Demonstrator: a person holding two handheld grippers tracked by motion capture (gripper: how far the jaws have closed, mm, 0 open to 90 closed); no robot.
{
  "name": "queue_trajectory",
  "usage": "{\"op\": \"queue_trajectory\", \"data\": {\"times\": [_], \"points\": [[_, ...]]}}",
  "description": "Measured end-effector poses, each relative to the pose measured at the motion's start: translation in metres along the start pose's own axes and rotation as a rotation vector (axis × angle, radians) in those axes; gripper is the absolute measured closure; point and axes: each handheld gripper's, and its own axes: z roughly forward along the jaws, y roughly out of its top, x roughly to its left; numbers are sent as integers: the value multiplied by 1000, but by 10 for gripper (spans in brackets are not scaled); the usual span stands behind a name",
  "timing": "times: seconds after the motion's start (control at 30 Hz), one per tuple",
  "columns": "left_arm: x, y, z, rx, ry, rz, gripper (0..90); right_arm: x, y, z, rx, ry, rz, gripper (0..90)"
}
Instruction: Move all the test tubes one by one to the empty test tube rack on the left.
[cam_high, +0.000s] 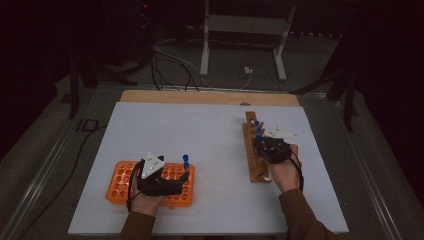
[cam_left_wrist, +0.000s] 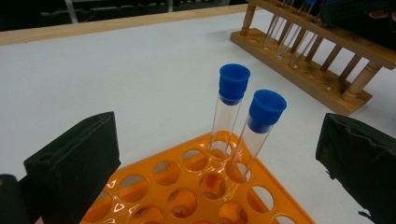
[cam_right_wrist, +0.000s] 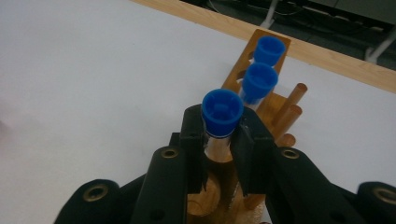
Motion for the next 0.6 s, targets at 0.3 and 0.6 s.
{"op": "queue_trajectory", "data": {"times": [0.3, 0.6], "points": [[0, 0, 0, 4, -1, 2, 3, -3, -2, 5, 8, 0, 23, 771], [-1, 0, 0, 8, -3, 5, 3, -5, -1, 0, -17, 4, 43, 774]]}}
